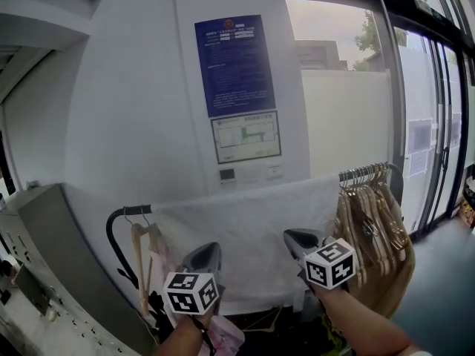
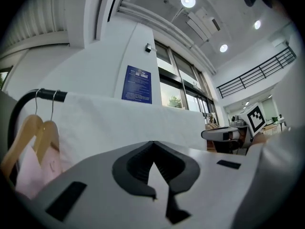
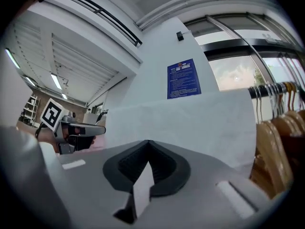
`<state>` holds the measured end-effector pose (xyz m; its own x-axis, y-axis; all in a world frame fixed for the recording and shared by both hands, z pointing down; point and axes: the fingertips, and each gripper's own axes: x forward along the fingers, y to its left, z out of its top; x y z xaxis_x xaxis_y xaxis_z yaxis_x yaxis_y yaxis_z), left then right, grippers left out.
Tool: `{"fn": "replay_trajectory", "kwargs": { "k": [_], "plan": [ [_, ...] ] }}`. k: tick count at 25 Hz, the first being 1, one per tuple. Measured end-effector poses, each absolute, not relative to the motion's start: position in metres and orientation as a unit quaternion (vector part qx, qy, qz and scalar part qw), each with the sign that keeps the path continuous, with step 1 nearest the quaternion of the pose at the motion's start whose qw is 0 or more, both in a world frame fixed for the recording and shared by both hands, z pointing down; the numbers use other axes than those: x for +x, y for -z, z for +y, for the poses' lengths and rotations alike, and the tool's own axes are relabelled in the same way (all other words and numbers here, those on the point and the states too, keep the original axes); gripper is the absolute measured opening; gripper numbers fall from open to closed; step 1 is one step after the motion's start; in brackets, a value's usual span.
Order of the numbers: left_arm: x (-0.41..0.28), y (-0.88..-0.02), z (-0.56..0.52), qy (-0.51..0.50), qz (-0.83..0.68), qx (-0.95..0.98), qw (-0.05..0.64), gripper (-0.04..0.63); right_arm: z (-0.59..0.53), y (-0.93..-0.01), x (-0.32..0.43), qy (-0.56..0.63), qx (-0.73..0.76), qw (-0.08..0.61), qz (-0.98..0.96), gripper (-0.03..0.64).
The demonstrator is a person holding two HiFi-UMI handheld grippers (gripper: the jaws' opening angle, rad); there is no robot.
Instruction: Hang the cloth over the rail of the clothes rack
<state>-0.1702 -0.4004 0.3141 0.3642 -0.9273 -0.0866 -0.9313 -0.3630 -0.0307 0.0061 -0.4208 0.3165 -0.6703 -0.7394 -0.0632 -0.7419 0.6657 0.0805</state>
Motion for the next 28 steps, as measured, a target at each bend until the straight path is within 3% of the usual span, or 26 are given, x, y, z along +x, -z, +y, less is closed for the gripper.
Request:
{"fn": "replay_trajectory", "kwargs": {
  "k": [4, 11, 28],
  "plan": [
    [-0.154, -0.349, -0.397, -0.021, 0.571, -0.819, 0.05, 0.006, -0.413, -0.357, -0.01, -0.019, -0.404, 0.026, 0.914, 0.002],
    [-0.136, -0.389, -0.402, -0.037, 0.563, -0.826, 0.002, 0.006, -0.408, -0.389, -0.023, -0.012, -0.399, 0.017, 0.917, 0.0],
    [-0.141, -0.382, -0.419, -0.043, 0.557, -0.829, 0.004, 0.006, -0.418, -0.385, -0.022, -0.029, -0.417, 0.011, 0.908, 0.0]
  ]
}}
